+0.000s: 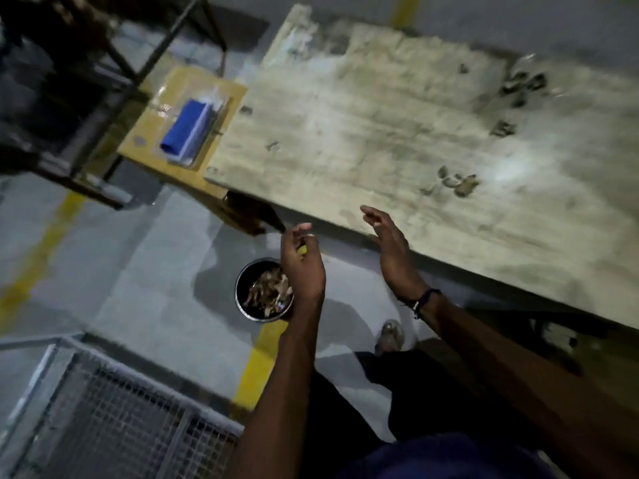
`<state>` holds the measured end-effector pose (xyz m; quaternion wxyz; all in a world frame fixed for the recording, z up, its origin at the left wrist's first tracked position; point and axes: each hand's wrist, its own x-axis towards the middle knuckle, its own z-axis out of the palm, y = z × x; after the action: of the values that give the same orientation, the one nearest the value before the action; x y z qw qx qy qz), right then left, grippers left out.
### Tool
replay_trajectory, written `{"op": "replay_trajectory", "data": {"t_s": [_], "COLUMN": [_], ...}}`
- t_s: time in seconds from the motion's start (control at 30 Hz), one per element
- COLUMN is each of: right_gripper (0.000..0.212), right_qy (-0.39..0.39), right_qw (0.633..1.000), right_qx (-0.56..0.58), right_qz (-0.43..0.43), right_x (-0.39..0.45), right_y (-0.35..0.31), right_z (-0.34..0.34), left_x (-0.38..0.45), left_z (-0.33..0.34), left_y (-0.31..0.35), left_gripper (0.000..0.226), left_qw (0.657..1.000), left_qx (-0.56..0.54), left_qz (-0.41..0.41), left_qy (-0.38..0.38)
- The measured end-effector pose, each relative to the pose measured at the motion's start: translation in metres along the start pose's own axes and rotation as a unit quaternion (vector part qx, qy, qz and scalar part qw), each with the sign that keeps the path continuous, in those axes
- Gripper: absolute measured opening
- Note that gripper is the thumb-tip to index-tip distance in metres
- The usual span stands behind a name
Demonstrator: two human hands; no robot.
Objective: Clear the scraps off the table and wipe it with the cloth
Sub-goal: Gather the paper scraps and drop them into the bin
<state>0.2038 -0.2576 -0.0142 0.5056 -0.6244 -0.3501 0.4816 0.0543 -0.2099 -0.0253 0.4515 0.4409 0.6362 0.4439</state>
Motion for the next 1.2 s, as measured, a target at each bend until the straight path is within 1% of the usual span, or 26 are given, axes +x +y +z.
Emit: {"op": "replay_trajectory", "data": {"t_s": [0.07,0.13,0.17,0.23,0.3,0.33,0.43,0.5,0.57,0.63,0.7,0.77,0.9,1.03,1.13,1.2], "right_gripper": [0.044,0.040,0.041,0.050,0.060,0.064,0.080,0.093,0.102,0.110,0.115,0.117,0.117,0.114,0.112,0.113], "right_qy": [0.040,0.094,0.123,0.171,0.216,0.238,0.271,0.261,0.248,0.249,0.253,0.267,0.287,0.302,0.296,0.300], "right_qw": [0.999,0.995,0.991,0.982,0.969,0.960,0.932,0.910,0.888,0.862,0.843,0.830,0.828,0.811,0.825,0.843], "right_qx": [-0.017,-0.034,-0.049,-0.085,-0.120,-0.147,-0.241,-0.320,-0.387,-0.440,-0.475,-0.489,-0.481,-0.500,-0.482,-0.446], "right_qz": [-0.012,-0.010,-0.008,0.000,0.004,0.000,0.017,0.029,0.029,0.031,0.025,0.028,0.022,0.015,0.006,-0.015], "right_x": [0.001,0.002,0.003,0.001,0.001,0.003,0.016,0.027,0.037,0.053,0.070,0.095,0.151,0.208,0.237,0.248], "right_y": [-0.007,-0.004,0.000,0.013,0.029,0.039,0.064,0.076,0.081,0.082,0.079,0.078,0.069,0.061,0.057,0.054], "right_z": [-0.046,-0.094,-0.115,-0.151,-0.182,-0.195,-0.225,-0.240,-0.247,-0.258,-0.268,-0.289,-0.328,-0.366,-0.389,-0.400], "left_x": [-0.008,-0.018,-0.022,-0.027,-0.027,-0.025,-0.012,0.000,0.010,0.019,0.030,0.044,0.077,0.107,0.121,0.127], "left_z": [0.033,0.068,0.085,0.115,0.146,0.160,0.200,0.228,0.249,0.274,0.295,0.329,0.400,0.469,0.502,0.510], "left_y": [0.013,0.024,0.027,0.030,0.026,0.021,0.002,-0.008,-0.013,-0.016,-0.013,-0.008,0.008,0.027,0.036,0.041], "left_gripper": [0.020,0.019,0.021,0.030,0.044,0.056,0.093,0.107,0.115,0.119,0.118,0.116,0.115,0.112,0.109,0.108], "left_qw": [0.999,0.993,0.987,0.971,0.949,0.935,0.878,0.846,0.816,0.791,0.774,0.768,0.761,0.750,0.747,0.758], "left_qx": [0.011,0.048,0.072,0.119,0.162,0.195,0.295,0.342,0.387,0.419,0.430,0.422,0.405,0.393,0.370,0.356], "left_qz": [0.015,0.037,0.053,0.092,0.110,0.123,0.198,0.234,0.278,0.313,0.340,0.354,0.375,0.401,0.417,0.413], "left_qy": [-0.044,-0.102,-0.132,-0.188,-0.247,-0.270,-0.321,-0.334,-0.326,-0.318,-0.317,-0.327,-0.340,-0.348,-0.361,-0.358]}}
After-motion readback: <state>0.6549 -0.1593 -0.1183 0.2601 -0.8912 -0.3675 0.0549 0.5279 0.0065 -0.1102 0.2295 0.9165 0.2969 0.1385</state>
